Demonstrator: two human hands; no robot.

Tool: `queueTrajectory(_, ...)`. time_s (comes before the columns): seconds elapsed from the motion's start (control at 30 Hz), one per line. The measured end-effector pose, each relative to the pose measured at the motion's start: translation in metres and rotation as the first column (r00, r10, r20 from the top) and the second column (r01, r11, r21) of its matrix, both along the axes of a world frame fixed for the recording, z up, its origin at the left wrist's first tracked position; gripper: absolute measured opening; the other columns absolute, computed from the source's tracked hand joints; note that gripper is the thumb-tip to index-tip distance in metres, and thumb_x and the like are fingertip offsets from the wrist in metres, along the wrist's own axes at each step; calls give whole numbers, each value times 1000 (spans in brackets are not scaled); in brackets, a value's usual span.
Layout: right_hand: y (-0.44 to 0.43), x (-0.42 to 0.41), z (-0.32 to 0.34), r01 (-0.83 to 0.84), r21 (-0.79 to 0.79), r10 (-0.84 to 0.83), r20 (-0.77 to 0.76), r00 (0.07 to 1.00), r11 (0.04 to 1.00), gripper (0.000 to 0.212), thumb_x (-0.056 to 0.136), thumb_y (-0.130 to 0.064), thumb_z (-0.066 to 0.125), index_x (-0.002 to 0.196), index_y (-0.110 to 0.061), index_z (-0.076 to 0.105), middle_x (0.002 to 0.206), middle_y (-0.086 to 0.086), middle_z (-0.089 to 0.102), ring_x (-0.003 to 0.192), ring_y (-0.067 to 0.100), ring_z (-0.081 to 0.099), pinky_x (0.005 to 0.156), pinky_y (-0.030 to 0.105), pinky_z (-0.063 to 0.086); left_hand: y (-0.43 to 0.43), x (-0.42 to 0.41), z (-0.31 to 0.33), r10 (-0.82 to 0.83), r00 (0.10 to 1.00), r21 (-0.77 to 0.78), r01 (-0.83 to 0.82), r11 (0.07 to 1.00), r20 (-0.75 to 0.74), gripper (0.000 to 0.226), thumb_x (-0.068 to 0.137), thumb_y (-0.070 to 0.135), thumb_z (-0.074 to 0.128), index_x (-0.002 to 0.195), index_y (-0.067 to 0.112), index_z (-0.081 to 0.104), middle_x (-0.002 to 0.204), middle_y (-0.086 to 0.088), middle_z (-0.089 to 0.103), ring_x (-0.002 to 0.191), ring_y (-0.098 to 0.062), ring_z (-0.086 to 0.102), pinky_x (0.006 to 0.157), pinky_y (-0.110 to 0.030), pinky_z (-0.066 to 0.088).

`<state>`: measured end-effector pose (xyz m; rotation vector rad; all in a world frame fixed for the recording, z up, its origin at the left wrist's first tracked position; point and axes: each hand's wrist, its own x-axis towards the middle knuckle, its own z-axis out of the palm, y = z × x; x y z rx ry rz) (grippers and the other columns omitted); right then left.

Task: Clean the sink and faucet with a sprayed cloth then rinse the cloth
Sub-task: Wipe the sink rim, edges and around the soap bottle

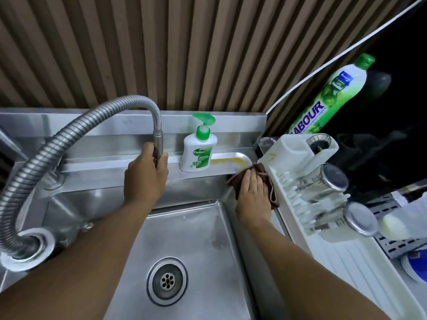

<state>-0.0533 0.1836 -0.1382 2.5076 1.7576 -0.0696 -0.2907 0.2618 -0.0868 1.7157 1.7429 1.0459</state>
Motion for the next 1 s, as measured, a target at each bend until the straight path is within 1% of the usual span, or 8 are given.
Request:
queueTrajectory(0.17, 12, 1, 9, -32, -20, 31, -55, 998, 999, 72, 96, -17, 28, 157, 2, -5, 168, 17, 1, 155, 28, 4, 123, 34, 5, 0, 0, 1, -3, 1000, -1, 3, 1000, -6, 20, 99, 30, 58, 94, 13, 50, 74, 5, 61, 79, -38, 62, 69, -42, 51)
queueTrajectory(0.27, -25, 3, 6, -43, 16, 44, -75, 996, 999, 80, 82, -25, 9, 156, 5, 18, 161, 23, 28, 149, 33, 29, 119, 39, 27, 0, 0, 3, -14, 1000, -29, 14, 999, 0, 19, 100, 32, 57, 96, 15, 51, 73, 10, 58, 78, -34, 63, 70, -41, 53)
queueTrajectory(0.33, -57, 8, -3, -58, 76, 62, -60, 996, 995, 73, 78, -13, 25, 147, 7, 39, 145, 25, 52, 135, 36, 50, 108, 43, 43, 0, -1, 4, -15, 1000, -41, 15, 999, 2, 19, 101, 34, 56, 95, 17, 50, 76, 8, 62, 79, -33, 64, 71, -43, 55)
queueTrajectory(0.47, -96, 9, -11, -67, 122, 75, -65, 995, 990, 74, 72, -4, 66, 143, 7, 47, 141, 23, 56, 133, 31, 40, 107, 38, 31, 0, -1, 3, -17, 1000, -62, 18, 998, 10, 18, 100, 35, 56, 98, 18, 51, 84, 4, 65, 83, -32, 65, 72, -41, 53)
queueTrajectory(0.57, -70, 13, -16, -62, 155, 63, -2, 998, 986, 68, 78, -6, 46, 145, 5, 45, 146, 19, 52, 135, 31, 40, 109, 40, 41, -5, -1, 6, 9, 1000, -91, -7, 996, 23, 18, 98, 34, 60, 109, 23, 52, 105, 3, 68, 100, -29, 66, 82, -40, 54)
queueTrajectory(0.77, -4, 10, -2, -81, 111, 98, -151, 984, 990, 74, 92, -17, 41, 158, 0, 14, 166, 14, 19, 153, 29, 20, 121, 37, 22, -47, 11, 10, 33, 991, 372, 17, 928, -129, 42, 87, 33, 65, 119, 6, 56, 122, -11, 55, 108, -31, 53, 89, -43, 50)
queueTrajectory(0.9, -33, 18, -7, -98, 192, 125, -131, 984, 976, 73, 70, -5, 62, 142, 5, 50, 147, 17, 53, 131, 33, 53, 96, 42, 52, -32, 45, 27, -93, 994, 198, 102, 975, -55, 60, 84, 39, 75, 133, 21, 45, 130, -2, 55, 114, -23, 55, 86, -40, 54)
queueTrajectory(1.0, -70, 20, -11, -124, 305, 174, -141, 975, 944, 77, 62, -5, 71, 136, 2, 53, 137, 17, 61, 126, 28, 46, 94, 38, 51, 2, 66, 33, -139, 990, 42, 139, 989, -3, 79, 77, 43, 82, 141, 25, 39, 136, 1, 51, 120, -23, 53, 93, -41, 52)
